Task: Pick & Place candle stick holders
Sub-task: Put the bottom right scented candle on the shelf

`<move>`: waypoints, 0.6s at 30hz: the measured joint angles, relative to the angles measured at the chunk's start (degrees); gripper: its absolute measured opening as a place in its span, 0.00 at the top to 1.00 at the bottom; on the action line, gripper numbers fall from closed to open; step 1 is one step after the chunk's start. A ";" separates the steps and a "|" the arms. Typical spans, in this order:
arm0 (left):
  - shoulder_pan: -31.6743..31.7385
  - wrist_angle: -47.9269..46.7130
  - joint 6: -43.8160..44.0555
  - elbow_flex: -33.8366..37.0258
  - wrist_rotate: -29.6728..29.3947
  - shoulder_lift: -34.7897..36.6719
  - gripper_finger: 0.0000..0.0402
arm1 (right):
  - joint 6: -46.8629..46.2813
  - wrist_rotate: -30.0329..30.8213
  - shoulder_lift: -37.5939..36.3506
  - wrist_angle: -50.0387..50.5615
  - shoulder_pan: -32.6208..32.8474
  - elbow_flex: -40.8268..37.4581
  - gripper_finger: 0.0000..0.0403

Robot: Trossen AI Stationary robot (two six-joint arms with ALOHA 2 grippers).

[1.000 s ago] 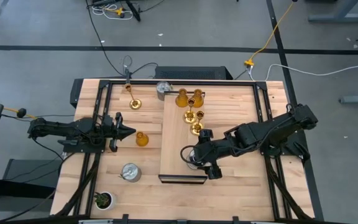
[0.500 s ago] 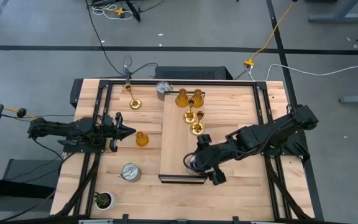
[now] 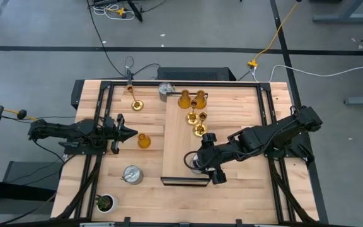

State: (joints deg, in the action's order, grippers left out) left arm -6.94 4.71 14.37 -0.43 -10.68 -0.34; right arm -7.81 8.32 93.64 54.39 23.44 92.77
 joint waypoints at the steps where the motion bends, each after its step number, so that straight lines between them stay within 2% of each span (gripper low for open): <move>1: 0.01 0.00 0.01 0.01 0.00 0.00 0.98 | -0.40 -0.24 0.00 0.15 0.00 -0.12 0.09; 18: 0.01 0.00 0.02 0.01 0.00 0.00 0.98 | -1.86 -0.43 0.03 -1.68 0.04 -1.99 0.09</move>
State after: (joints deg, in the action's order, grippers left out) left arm -6.93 4.71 14.39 -0.41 -10.68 -0.34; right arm -9.68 7.89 93.67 52.72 23.49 90.78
